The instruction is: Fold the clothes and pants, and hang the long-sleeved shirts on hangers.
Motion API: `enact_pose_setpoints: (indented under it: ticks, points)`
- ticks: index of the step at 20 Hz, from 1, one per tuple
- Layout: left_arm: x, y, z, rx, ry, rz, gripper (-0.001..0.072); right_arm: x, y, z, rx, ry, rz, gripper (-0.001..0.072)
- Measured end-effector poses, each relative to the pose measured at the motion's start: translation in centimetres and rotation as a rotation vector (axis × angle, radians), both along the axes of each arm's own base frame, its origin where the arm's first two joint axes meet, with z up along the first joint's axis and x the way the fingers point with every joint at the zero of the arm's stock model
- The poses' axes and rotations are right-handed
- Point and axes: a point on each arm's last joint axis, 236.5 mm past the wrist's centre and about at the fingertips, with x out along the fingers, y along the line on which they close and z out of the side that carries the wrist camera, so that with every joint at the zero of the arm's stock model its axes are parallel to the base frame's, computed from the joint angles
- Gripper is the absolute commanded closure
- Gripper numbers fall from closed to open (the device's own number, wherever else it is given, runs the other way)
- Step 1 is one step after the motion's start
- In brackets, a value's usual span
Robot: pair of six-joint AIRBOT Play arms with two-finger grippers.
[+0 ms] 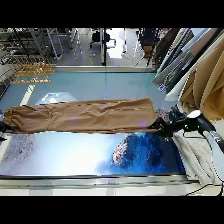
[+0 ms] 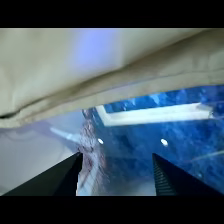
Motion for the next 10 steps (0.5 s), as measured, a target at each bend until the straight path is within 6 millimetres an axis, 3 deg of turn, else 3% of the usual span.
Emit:
enact_pose_setpoints:
  ticks: [4,7,9,10]
  points:
    - [1.4,-0.4,-1.6,-0.049,-0.011,0.065,0.0045,0.7,0.6,-1.4,0.009,-0.017,-0.101,0.0185]
    - [2.7,-0.2,-2.4,-0.066,-0.035,0.126,0.0051,1.3,0.6,-2.4,-0.003,-0.014,-0.151,0.0123]
    - [3.4,0.1,-2.6,-0.065,-0.052,0.159,0.0071,1.7,0.5,-3.2,-0.016,-0.013,-0.177,0.0124]
    - [3.8,0.4,-2.7,-0.059,-0.064,0.174,0.0134,2.0,0.6,-3.4,-0.015,-0.012,-0.192,0.0125]
